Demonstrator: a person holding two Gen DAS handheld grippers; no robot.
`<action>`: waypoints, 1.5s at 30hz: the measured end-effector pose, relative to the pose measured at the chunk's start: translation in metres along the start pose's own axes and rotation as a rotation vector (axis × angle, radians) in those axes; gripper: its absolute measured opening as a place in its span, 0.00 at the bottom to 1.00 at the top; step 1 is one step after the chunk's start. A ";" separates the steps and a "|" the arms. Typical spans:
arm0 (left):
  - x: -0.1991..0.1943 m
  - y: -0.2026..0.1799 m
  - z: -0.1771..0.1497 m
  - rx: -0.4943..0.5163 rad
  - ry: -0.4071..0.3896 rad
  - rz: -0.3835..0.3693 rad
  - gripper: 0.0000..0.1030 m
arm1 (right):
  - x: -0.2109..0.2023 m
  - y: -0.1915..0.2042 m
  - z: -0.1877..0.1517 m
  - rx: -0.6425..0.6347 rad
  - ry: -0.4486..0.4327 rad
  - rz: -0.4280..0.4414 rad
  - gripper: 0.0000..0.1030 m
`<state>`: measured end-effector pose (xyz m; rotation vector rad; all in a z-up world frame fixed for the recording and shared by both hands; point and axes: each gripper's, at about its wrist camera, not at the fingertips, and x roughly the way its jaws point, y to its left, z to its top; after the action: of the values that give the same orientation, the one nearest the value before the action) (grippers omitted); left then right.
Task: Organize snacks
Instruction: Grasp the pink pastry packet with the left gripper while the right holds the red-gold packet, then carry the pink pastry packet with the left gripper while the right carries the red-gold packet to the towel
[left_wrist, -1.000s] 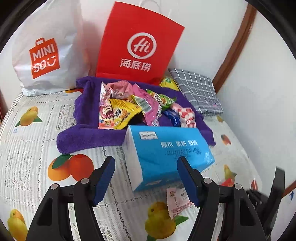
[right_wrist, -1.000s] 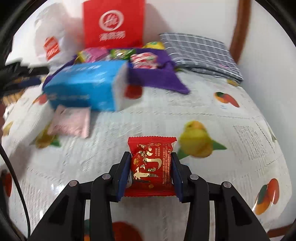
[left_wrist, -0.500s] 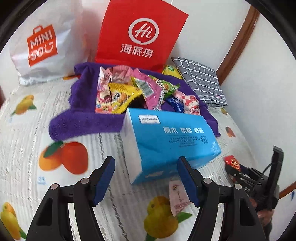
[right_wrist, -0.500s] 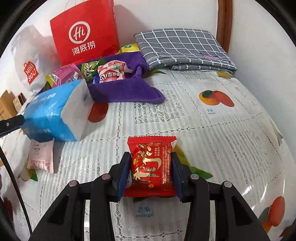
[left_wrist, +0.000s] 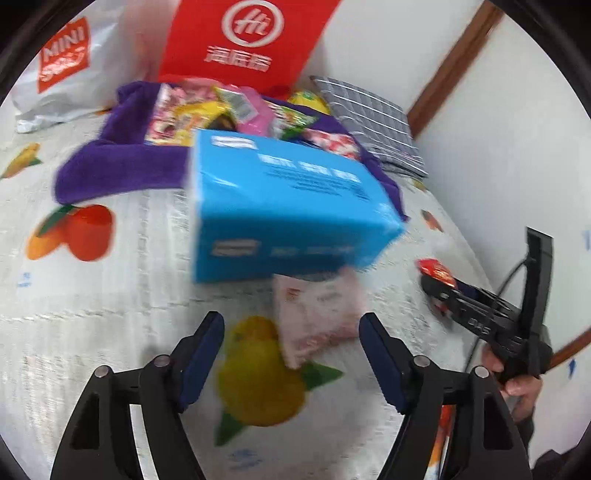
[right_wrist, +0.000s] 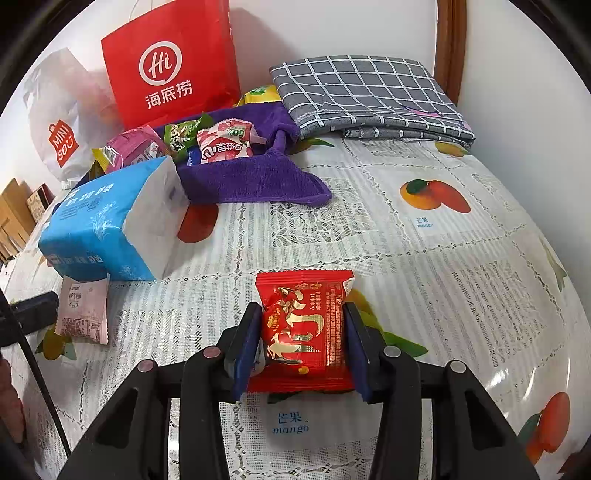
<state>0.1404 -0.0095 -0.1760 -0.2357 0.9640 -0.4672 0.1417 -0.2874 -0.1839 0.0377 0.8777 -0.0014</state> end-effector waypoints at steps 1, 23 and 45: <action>0.002 -0.003 0.000 -0.001 0.002 -0.011 0.77 | 0.000 0.000 0.000 0.000 0.000 0.003 0.46; 0.046 -0.063 0.006 0.181 -0.013 0.369 0.71 | 0.000 -0.004 0.000 0.022 -0.005 0.037 0.47; 0.029 -0.054 -0.003 0.222 -0.028 0.331 0.43 | 0.000 -0.002 0.000 0.014 -0.004 0.026 0.47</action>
<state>0.1368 -0.0709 -0.1773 0.1176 0.8948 -0.2626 0.1415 -0.2892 -0.1837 0.0624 0.8728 0.0162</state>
